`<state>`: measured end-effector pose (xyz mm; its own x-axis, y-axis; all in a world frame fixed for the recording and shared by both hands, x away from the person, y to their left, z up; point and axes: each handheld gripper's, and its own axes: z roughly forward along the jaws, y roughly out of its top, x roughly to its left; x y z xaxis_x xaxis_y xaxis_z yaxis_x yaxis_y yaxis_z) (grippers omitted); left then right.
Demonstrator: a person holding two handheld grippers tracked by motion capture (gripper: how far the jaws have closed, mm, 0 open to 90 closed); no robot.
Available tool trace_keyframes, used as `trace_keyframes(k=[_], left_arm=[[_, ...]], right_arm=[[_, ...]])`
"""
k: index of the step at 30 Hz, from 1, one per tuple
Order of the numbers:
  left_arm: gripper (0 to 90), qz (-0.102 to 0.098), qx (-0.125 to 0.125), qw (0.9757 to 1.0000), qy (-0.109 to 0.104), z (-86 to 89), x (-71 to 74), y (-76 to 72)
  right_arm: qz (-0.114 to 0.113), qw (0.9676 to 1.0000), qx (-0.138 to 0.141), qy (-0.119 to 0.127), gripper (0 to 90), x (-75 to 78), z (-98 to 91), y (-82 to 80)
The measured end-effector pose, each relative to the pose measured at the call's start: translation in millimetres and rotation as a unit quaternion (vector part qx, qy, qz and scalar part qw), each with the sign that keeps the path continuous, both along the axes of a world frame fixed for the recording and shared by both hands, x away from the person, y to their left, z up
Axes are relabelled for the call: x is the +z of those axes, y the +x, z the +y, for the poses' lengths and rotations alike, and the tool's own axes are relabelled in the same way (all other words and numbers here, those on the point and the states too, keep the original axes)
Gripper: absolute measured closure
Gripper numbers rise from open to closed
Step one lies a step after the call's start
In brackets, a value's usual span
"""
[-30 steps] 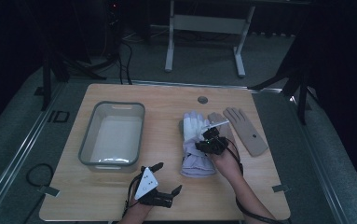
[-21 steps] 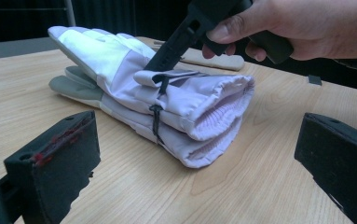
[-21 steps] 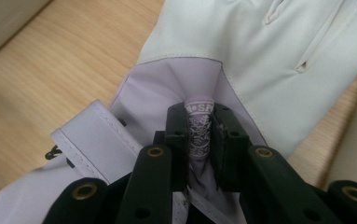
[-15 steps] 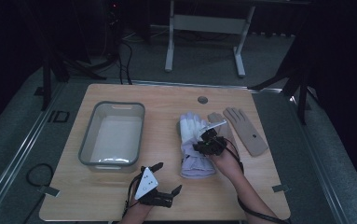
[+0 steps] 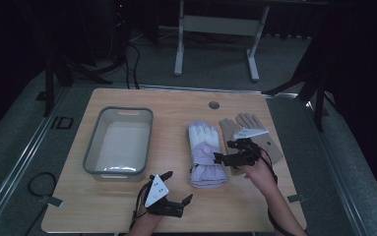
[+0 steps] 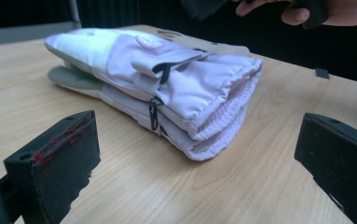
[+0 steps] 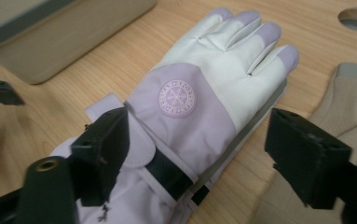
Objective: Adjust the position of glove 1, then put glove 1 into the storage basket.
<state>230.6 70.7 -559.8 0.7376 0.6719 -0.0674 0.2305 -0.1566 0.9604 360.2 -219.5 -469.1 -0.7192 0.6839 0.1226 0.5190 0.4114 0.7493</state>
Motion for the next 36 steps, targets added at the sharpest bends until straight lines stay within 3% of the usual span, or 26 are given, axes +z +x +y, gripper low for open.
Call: trace_keyframes(k=[3, 4, 5, 6, 8, 9, 10, 11, 12, 13, 16, 17, 18, 19, 20, 21, 24, 26, 30, 32, 33, 36], left_arm=[[0.0, 0.008, -0.009, 0.9999, -0.005, -0.6, 3.8, 0.6], [0.0, 0.0, -0.026, 0.9995, -0.015, -0.6, 9.1, 0.4], [0.0, 0.0, -0.026, 0.9995, -0.015, -0.6, 9.1, 0.4], [0.0, -0.011, -0.04, 0.9991, -0.014, -1.1, 15.6, 0.6], [0.0, -0.009, -0.041, 0.9991, -0.012, -1.8, 20.7, 1.9], [0.0, -0.009, -0.041, 0.9991, -0.012, -1.8, 20.7, 1.9], [0.0, 0.009, -0.039, 0.9991, -0.014, -2.0, 28.0, 5.2], [0.1, 0.009, -0.039, 0.9991, -0.014, -2.0, 28.0, 5.2], [0.1, 0.027, -0.038, 0.9988, -0.014, -2.6, 34.4, 9.5], [0.1, 0.034, -0.038, 0.9986, -0.015, -2.9, 37.5, 11.3], [2.1, 0.041, -0.038, 0.9984, -0.013, -3.7, 42.8, 14.8], [2.1, 0.048, -0.039, 0.9981, -0.004, -5.9, 48.6, 19.4], [2.1, 0.048, -0.039, 0.9981, -0.004, -5.9, 48.6, 19.4], [2.1, 0.053, -0.037, 0.9979, 0.009, -8.6, 54.1, 24.3], [2.1, 0.053, -0.037, 0.9979, 0.009, -8.6, 54.1, 24.3], [2.2, 0.068, -0.033, 0.9971, 0.008, -11.4, 59.4, 30.8], [3.1, 0.076, -0.028, 0.9966, 0.013, -15.0, 62.9, 36.1], [7.7, 0.086, -0.014, 0.9958, 0.028, -22.8, 68.9, 44.4], [14.9, 0.095, -0.001, 0.9941, 0.051, -33.7, 73.7, 53.2], [19.9, 0.118, 0.014, 0.9908, 0.064, -40.7, 72.6, 59.1], [21.3, 0.124, 0.018, 0.9899, 0.065, -42.4, 71.6, 60.5], [23.9, 0.143, 0.039, 0.9857, 0.08, -48.8, 63.7, 65.4]], right_arm=[[-0.013, 0.9999, 0.01, 0.003, 13.0, -1.3, -5.7, -4.6], [-0.049, 0.9985, 0.017, 0.014, 14.9, -3.3, -11.8, -9.4], [-0.049, 0.9985, 0.017, 0.014, 14.9, -3.3, -11.8, -9.4], [-0.093, 0.9954, 0.021, 0.009, 15.0, -5.1, -16.2, -14.0], [-0.114, 0.9932, 0.02, 0.017, 15.0, -7.0, -20.8, -17.4], [-0.114, 0.9932, 0.02, 0.017, 15.0, -7.0, -20.8, -17.4], [-0.126, 0.9915, 0.014, 0.027, 15.0, -9.4, -24.5, -19.3], [-0.126, 0.9915, 0.014, 0.027, 15.0, -9.4, -24.5, -19.3], [-0.134, 0.9903, 0.014, 0.035, 15.0, -10.6, -25.7, -20.4], [-0.144, 0.9885, 0.013, 0.044, 15.0, -12.6, -27.0, -22.5], [-0.13, 0.9905, 0.011, 0.045, 15.9, -13.2, -26.6, -23.1], [-0.088, 0.9952, -0.001, 0.043, 17.2, -12.1, -27.4, -20.6], [-0.088, 0.9952, -0.001, 0.043, 17.2, -12.1, -27.4, -20.6], [-0.05, 0.997, -0.017, 0.056, 12.9, -11.5, -28.8, -16.7], [-0.04, 0.9973, -0.014, 0.06, 12.1, -10.8, -29.2, -15.5], [-0.034, 0.9969, -0.008, 0.07, 10.3, -9.8, -30.1, -14.7], [-0.037, 0.9969, -0.014, 0.068, 10.4, -8.1, -27.6, -14.0], [-0.054, 0.9972, -0.019, 0.047, 16.8, -6.6, -24.4, -12.3], [-0.062, 0.9973, -0.031, 0.024, 36.1, -7.1, -20.3, -2.6], [-0.053, 0.9969, -0.047, 0.033, 44.7, -10.6, -20.2, 4.7], [-0.036, 0.9974, -0.045, 0.044, 49.7, -13.4, -19.2, 9.5], [-0.018, 0.9969, -0.044, 0.063, 51.6, -20.3, -14.9, 15.9]])
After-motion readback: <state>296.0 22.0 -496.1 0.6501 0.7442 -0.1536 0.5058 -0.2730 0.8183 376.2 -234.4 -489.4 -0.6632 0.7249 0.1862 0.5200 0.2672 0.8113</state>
